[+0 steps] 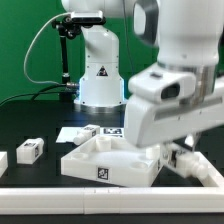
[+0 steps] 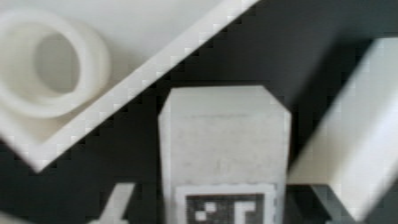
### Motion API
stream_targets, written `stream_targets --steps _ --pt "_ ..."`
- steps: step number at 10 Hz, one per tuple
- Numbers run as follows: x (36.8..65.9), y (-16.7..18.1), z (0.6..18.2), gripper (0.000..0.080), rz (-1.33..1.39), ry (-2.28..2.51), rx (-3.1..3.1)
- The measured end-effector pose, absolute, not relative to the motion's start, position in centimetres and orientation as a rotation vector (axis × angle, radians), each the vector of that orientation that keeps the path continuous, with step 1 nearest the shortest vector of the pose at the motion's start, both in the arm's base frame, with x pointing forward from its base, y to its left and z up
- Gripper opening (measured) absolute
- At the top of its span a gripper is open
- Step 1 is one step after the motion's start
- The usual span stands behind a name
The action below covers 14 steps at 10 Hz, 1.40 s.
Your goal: Assemble one leg
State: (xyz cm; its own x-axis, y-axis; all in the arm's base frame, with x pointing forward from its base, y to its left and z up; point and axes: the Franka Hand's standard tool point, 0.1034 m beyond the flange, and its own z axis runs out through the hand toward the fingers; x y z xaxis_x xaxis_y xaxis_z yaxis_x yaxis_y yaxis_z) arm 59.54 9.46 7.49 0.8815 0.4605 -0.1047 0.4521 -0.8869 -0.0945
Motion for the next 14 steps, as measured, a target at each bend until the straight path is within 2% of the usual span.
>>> stream_targets --steps 1,2,3,7,8,9,10,11,12,14 --pt "59.2 9.2 9.8 0.0279 0.179 -0.728 -2.986" --pt "57.6 8.9 11.4 0.0279 0.177 -0.728 -2.99" --pt "55.7 8.7 11.8 0.0279 0.199 -0.707 -2.986" --pt "55.4 8.8 11.4 0.0279 0.213 -0.682 -2.993" --pt "54.2 9.2 11.2 0.0279 0.194 -0.566 -3.023" --pt "51.6 9.5 10.9 0.0279 0.192 -0.508 -3.036" --pt "48.9 8.9 10.3 0.0279 0.194 -0.486 -3.039" --pt "47.5 7.8 10.5 0.0279 0.209 -0.455 -3.043" --pt "47.9 7.2 11.1 0.0279 0.189 -0.428 -3.046" --pt "47.8 7.6 10.7 0.0279 0.199 -0.44 -3.042"
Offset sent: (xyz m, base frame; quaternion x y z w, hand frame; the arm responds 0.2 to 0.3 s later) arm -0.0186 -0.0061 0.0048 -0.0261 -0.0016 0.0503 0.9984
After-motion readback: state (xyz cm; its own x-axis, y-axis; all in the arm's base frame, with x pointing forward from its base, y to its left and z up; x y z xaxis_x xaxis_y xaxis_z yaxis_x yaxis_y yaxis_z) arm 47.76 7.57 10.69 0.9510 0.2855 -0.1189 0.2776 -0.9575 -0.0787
